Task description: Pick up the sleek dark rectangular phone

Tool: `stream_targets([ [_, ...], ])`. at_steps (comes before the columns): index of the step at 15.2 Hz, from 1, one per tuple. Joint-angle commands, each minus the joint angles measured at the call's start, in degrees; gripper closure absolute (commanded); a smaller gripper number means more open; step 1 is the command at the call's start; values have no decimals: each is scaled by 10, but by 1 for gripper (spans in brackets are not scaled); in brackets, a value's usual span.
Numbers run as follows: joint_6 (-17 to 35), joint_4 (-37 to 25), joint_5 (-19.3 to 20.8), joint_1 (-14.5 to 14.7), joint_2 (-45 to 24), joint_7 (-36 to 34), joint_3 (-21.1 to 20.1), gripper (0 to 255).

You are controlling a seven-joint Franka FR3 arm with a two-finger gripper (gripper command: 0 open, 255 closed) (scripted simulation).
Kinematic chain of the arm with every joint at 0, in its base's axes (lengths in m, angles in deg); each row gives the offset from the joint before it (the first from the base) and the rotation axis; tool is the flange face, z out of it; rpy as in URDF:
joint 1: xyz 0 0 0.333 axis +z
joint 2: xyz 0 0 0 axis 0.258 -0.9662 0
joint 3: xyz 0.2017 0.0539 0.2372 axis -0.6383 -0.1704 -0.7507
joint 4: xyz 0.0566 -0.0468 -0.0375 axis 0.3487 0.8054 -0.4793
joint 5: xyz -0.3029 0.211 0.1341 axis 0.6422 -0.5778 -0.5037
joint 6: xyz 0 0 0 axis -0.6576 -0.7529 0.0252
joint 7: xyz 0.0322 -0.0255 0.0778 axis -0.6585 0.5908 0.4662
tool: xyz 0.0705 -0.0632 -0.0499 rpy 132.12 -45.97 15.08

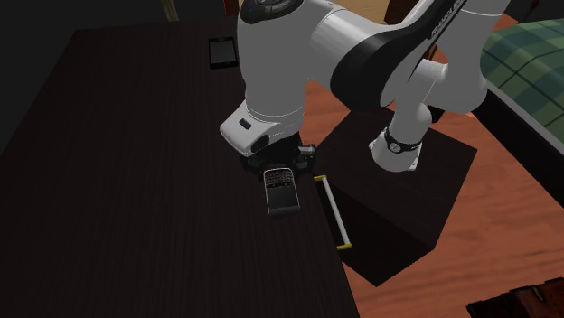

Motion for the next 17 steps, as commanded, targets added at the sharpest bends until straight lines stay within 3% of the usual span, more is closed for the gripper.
stream_targets([
  [1,0,1,0,0,0,0,0,255],
  [4,-2,0,0,0,0,-1,-1,255],
  [17,-101,-88,4,2,13,-5,-4,255],
])
